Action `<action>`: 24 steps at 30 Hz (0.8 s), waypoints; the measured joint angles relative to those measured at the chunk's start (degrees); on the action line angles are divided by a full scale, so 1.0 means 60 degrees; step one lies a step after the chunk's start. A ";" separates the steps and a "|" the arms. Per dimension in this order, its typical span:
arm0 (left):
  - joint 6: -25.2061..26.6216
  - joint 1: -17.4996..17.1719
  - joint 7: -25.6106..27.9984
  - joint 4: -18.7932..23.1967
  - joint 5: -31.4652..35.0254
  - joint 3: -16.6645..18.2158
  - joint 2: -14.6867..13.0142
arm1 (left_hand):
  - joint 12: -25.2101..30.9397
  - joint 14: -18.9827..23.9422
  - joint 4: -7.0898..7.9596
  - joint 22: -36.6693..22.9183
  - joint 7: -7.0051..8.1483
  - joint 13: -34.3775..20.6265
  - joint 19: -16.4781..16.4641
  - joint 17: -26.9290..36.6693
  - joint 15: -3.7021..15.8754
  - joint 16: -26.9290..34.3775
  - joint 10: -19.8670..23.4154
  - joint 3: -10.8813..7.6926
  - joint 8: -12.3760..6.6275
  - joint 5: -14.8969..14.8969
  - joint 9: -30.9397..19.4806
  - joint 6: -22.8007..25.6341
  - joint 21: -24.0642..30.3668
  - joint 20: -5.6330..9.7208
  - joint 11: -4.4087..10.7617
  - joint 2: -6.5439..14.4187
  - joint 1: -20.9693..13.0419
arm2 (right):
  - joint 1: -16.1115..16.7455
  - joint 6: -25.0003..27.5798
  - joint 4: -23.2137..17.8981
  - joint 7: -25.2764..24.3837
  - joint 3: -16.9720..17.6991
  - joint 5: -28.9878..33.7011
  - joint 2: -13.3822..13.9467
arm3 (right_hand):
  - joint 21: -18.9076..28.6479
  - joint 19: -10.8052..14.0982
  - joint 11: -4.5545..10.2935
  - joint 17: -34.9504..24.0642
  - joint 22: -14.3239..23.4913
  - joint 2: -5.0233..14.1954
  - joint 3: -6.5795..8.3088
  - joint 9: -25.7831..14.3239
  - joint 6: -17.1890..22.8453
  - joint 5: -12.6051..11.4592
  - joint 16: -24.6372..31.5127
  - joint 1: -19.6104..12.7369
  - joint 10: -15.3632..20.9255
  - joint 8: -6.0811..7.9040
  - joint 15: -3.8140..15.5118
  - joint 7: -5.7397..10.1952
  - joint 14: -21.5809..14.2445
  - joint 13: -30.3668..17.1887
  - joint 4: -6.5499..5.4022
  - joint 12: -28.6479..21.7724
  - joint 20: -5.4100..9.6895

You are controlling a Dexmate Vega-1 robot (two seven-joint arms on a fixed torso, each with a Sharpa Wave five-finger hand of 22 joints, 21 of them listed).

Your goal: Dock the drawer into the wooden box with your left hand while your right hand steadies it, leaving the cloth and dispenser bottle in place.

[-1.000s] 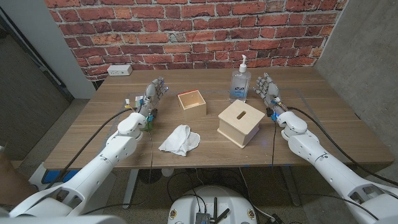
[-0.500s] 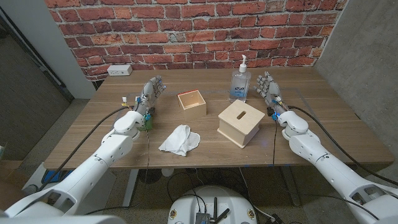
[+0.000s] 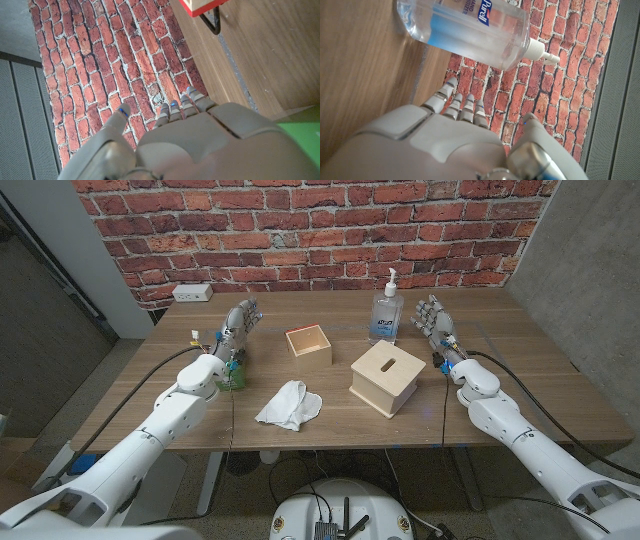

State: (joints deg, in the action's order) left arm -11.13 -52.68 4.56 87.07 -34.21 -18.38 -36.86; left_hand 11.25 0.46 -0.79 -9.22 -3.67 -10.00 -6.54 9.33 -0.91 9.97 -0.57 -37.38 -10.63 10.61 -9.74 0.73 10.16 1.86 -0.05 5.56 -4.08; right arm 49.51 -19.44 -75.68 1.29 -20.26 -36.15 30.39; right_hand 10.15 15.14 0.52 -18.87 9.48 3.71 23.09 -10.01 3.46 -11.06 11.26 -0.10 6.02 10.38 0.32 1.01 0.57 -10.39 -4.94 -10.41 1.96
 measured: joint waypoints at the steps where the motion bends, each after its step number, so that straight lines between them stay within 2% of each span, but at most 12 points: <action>1: 0.0031 -0.0015 0.0032 0.0055 0.0024 0.0005 -0.0032 | 0.0000 0.0045 -0.0118 0.0001 0.0039 0.0000 0.0000 0.0000 -0.0017 0.0000 0.0051 -0.0015 -0.0035 -0.0006 0.0000 0.0039 0.0000 0.0000 0.0004 -0.0010 -0.0071 | 0.0004 -0.0008 -0.0002 0.0000 0.0002 0.0001 0.0003 | 0.0000 0.0000 0.0000 0.0000 0.0000 0.0000 0.0000 0.0000 0.0000 0.0000 0.0000 0.0000 0.0000 0.0000 0.0000 0.0000 0.0000 0.0000 0.0000 0.0000 0.0000; 4: 0.0198 -0.0056 0.0206 0.0290 0.0154 0.0030 -0.0165 | 0.0028 0.0278 -0.0650 0.0001 0.0046 0.0011 0.0000 0.0001 0.0036 0.0037 0.0307 -0.0151 -0.0069 -0.0043 0.0000 0.0275 0.0001 0.0000 0.0013 -0.0032 -0.0430 | 0.0021 -0.0034 -0.0017 0.0001 0.0011 0.0003 0.0020 | 0.0000 -0.0130 0.0060 0.0037 -0.0023 0.0000 -0.0039 0.0015 0.0000 0.0000 0.0000 0.0000 0.0048 0.0000 0.0168 0.0000 0.0049 0.0000 -0.0042 0.0000 0.0051; 7: 0.0419 -0.0097 0.0381 0.0551 0.0284 0.0047 -0.0308 | 0.0092 0.0672 -0.1159 0.0001 0.0046 -0.0002 -0.0075 0.0001 0.0124 0.0070 0.0742 -0.0268 -0.0110 -0.0044 0.0000 0.0634 0.0045 0.0061 0.0071 -0.0033 -0.0782 | 0.0025 -0.0042 -0.0031 0.0024 0.0016 0.0003 0.0037 | -0.0001 -0.0227 0.0190 0.0045 -0.0026 0.0000 -0.0043 0.0026 0.0050 0.0000 0.0000 0.0000 0.0051 0.0000 0.0190 0.0051 0.0053 0.0000 -0.0046 0.0000 0.0050; 10: 0.0799 -0.0138 0.0672 0.0920 0.0486 0.0067 -0.0495 | 0.0110 0.1026 -0.1478 0.0001 0.0072 -0.0002 -0.0317 0.0001 0.0240 0.0106 0.1111 -0.0379 -0.0186 -0.0044 0.0001 0.0973 0.0047 0.0060 0.0187 -0.0020 -0.1098 | 0.0024 -0.0044 -0.0033 0.0063 0.0017 0.0004 0.0050 | -0.0001 -0.0279 0.0190 0.0045 -0.0026 0.0000 -0.0043 0.0026 0.0050 0.0000 0.0000 0.0000 0.0051 0.0000 0.0190 0.0051 0.0053 -0.0001 -0.0046 0.0000 0.0029; 17: 0.1998 -0.0132 0.1121 0.1822 0.0739 0.0085 -0.0977 | 0.0110 0.1449 -0.1690 0.0001 0.0135 -0.0002 -0.0573 0.0001 0.0426 0.0106 0.1513 -0.0462 -0.0255 -0.0043 0.0001 0.1260 0.0046 0.0047 0.0349 -0.0228 -0.1548 | -0.0011 -0.0062 0.0018 0.0165 0.0017 0.0001 0.0055 | -0.0001 -0.0344 0.0189 0.0089 -0.0025 0.0000 -0.0083 0.0025 0.0050 0.0000 0.0000 0.0000 0.0051 -0.0001 0.0237 0.0050 0.0102 -0.0001 -0.0084 0.0000 0.0066; 24: 0.3118 0.0047 0.1496 0.2578 0.0983 0.0051 -0.1323 | 0.0110 0.1758 -0.1717 0.0002 0.0214 -0.0001 -0.0730 0.0002 0.0521 0.0105 0.1798 -0.0489 -0.0259 -0.0043 0.0001 0.1519 0.0047 0.0068 0.0487 -0.0446 -0.2004 | -0.0079 -0.0125 0.0148 0.0287 -0.0002 -0.0006 0.0037 | -0.0001 -0.0395 0.0152 0.0089 -0.0025 0.0000 -0.0083 0.0025 0.0050 0.0000 0.0000 0.0000 0.0014 -0.0001 0.0237 0.0050 0.0102 -0.0001 -0.0084 0.0000 0.0015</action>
State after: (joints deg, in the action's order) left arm 7.58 -52.40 13.54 102.54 -28.31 -18.07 -44.79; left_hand 11.91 11.01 -11.09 -9.21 -2.39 -10.01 -10.91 9.34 2.21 10.60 10.22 -40.31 -12.19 10.35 -9.74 9.85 10.44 2.27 2.87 2.88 -16.10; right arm 49.03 -20.19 -74.79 3.02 -20.27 -36.18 30.61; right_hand 10.15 12.77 1.43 -18.33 9.33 3.71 22.59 -9.86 3.76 -11.06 11.26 -0.10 6.10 10.38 1.75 1.31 1.19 -10.40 -5.44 -10.41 2.05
